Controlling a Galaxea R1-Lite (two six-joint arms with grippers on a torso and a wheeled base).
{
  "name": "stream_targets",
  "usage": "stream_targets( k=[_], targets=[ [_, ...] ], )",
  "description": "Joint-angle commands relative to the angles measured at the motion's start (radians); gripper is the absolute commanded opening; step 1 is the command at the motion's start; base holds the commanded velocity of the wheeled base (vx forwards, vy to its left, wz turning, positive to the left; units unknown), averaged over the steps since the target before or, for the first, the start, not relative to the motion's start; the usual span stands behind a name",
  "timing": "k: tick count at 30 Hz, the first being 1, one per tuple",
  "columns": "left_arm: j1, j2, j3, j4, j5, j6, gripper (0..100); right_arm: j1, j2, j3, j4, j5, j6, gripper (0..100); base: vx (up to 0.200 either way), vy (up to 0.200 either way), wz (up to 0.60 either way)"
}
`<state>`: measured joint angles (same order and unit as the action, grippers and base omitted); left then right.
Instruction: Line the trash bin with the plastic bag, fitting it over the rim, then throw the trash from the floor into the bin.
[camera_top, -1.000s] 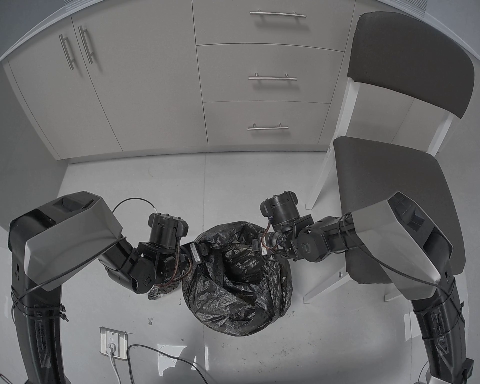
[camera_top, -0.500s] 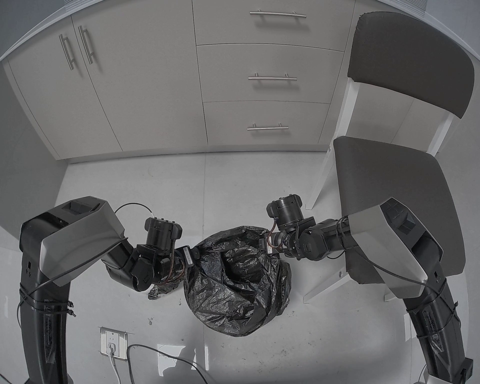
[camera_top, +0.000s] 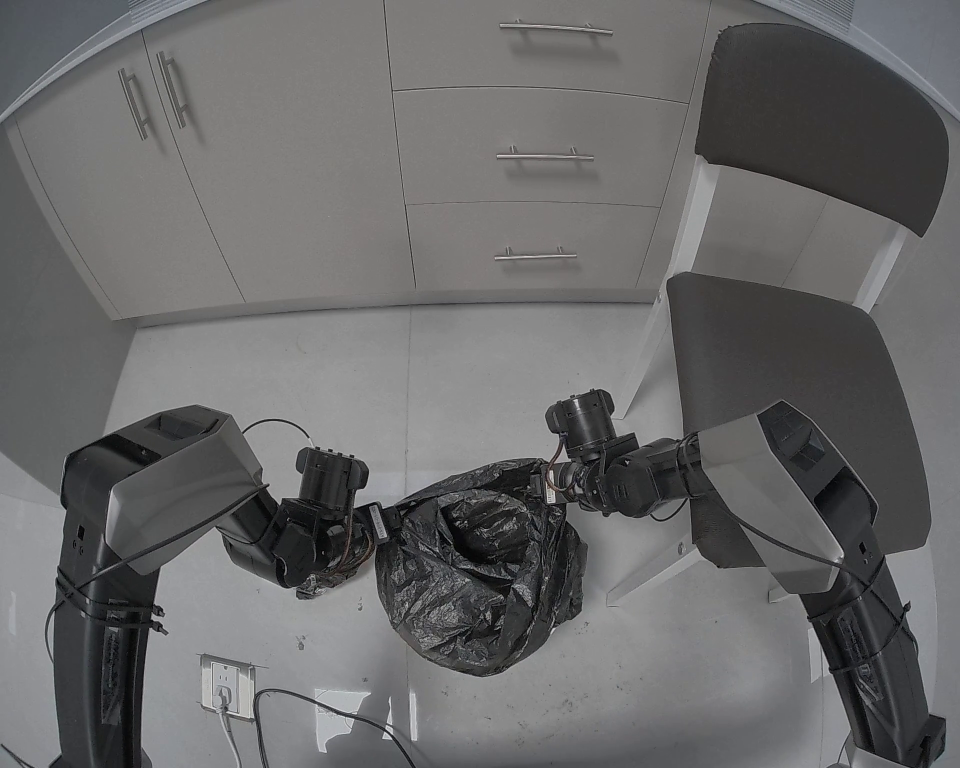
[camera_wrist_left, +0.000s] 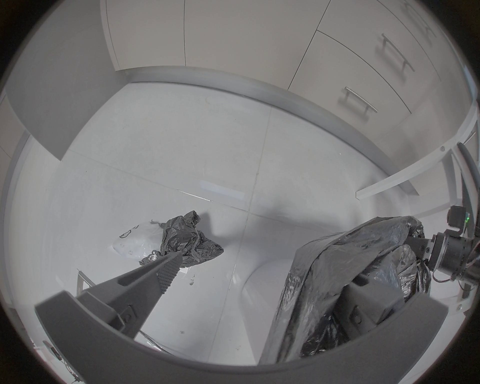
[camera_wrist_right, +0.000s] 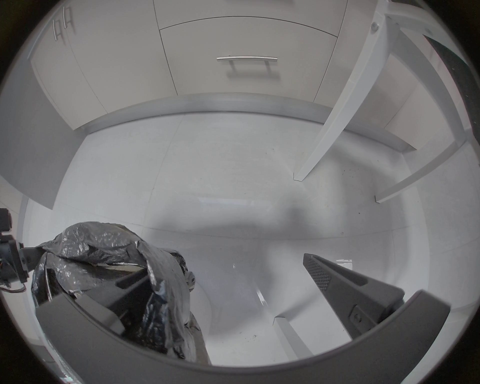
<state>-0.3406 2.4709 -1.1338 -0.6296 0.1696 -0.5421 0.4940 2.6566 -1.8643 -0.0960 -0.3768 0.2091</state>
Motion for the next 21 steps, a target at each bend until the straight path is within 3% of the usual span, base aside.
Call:
stream_targets(
  k=[1, 12, 21],
  targets=[
    [0.002, 0.02, -0.004, 0.004, -0.001, 0.001, 100, -0.002, 0.016, -0.007, -0.001, -0.005, -0.01, 100, 0.0, 0.0, 0.0],
    [0.008, 0.016, 0.0, 0.024, 0.005, -0.015, 100, 0.006, 0.016, -0.009, -0.001, -0.004, -0.03, 100, 0.0, 0.0, 0.0],
    [-0.057, -0.286, 0.154, 0.027, -0.004, -0.053, 100, 0.078, -0.159, 0.027, 0.087, 0.006, -0.022, 100, 0.0, 0.0, 0.0]
  ],
)
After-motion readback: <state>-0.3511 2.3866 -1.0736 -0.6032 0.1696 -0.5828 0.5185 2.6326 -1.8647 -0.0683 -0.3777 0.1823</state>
